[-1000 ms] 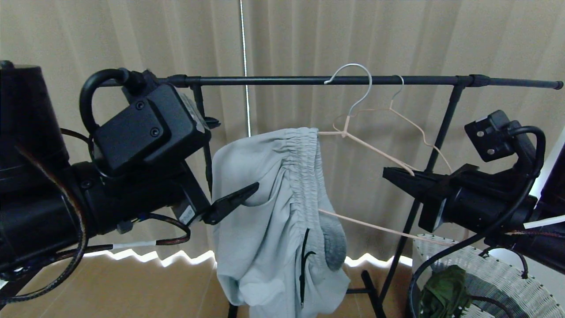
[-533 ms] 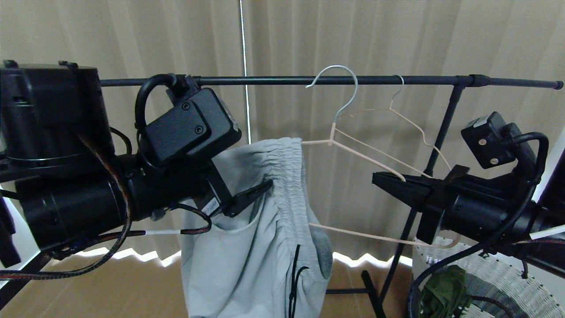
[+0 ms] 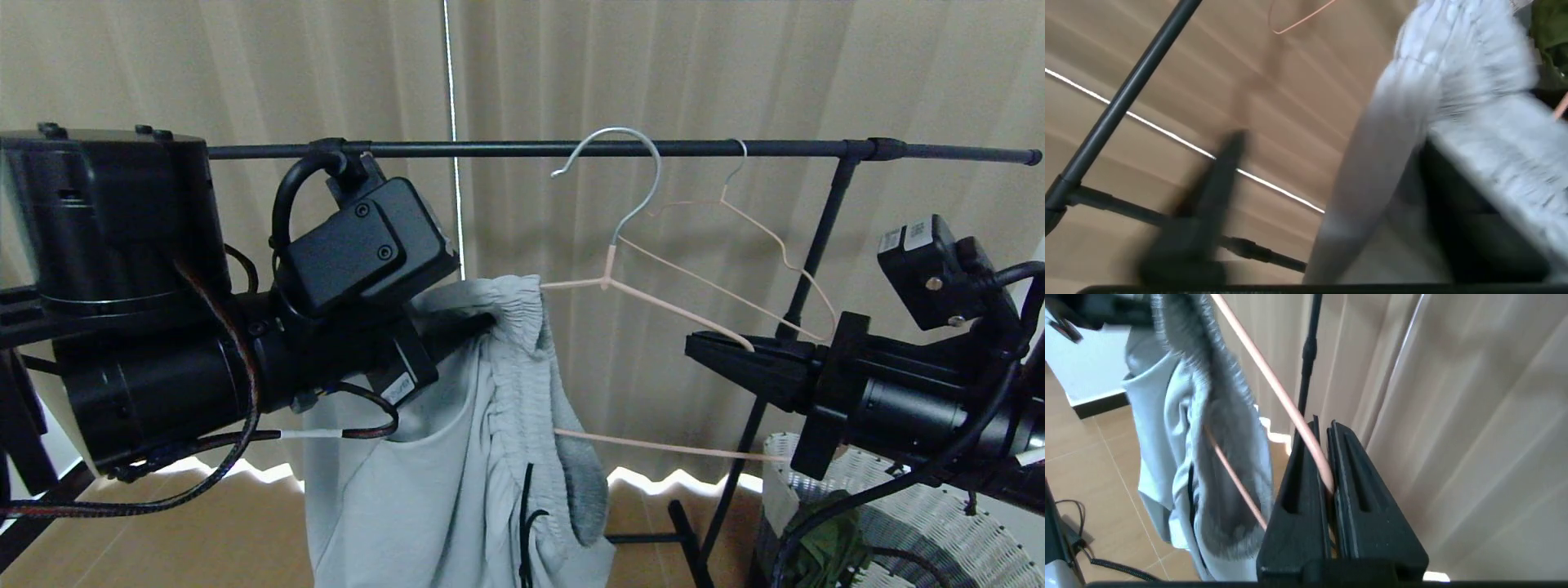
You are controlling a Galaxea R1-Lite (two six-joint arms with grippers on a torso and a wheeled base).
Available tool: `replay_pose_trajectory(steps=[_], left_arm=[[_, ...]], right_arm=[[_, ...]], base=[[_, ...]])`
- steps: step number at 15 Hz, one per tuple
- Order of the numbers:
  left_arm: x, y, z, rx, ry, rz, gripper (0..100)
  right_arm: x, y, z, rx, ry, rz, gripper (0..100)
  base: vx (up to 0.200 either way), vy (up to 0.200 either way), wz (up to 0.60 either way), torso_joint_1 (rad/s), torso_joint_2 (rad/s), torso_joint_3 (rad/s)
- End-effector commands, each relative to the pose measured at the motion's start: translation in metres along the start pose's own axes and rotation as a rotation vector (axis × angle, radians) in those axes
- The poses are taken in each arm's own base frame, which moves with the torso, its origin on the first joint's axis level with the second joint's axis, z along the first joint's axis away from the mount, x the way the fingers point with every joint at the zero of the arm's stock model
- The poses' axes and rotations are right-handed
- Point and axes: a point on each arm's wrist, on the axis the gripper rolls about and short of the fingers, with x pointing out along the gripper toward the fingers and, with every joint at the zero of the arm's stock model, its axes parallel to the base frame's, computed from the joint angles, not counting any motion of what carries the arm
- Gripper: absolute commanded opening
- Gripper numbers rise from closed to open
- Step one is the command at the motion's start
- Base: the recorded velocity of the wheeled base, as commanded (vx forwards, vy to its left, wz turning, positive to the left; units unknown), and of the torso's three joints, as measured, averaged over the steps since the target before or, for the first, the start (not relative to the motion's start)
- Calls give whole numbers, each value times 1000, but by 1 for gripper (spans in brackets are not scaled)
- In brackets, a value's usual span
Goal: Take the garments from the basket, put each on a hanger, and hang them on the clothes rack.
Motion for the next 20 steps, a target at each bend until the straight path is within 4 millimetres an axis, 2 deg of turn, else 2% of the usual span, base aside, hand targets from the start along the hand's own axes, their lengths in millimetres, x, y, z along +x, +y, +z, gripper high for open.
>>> replay_pose_trajectory(steps=[1,9,10,15,18,19,20], left_arm=[[1,-1,-1,0,3,-3,0],[-6,-5,-5,-8,16,-9,0],[-6,-5,-5,-11,15,-8,0],[-7,-4,-8,-54,51,28,0],[-11,-1,-11,-128,142,145,0],[-11,-1,-14,-185,207,226,0],[-10,-1,-15,-211,218,245,0]], right_arm=[[-2,1,0,-1,-4,4,0],[-6,1,4,-8,-22,-3,0],[-6,1,5,-9,-23,-3,100],[-9,-3,6,-9,-34,-33,100],[-17,-14,7,-53,-43,-99,100],[-20,-24,1,-119,-16,-147,100],[-21,-25,-1,-137,-5,-151,100]], base=[[0,0,0,0,0,0],[0,0,0,0,0,0],[0,0,0,0,0,0],[0,0,0,0,0,0],[0,0,0,0,0,0],[0,0,0,0,0,0],[0,0,0,0,0,0]])
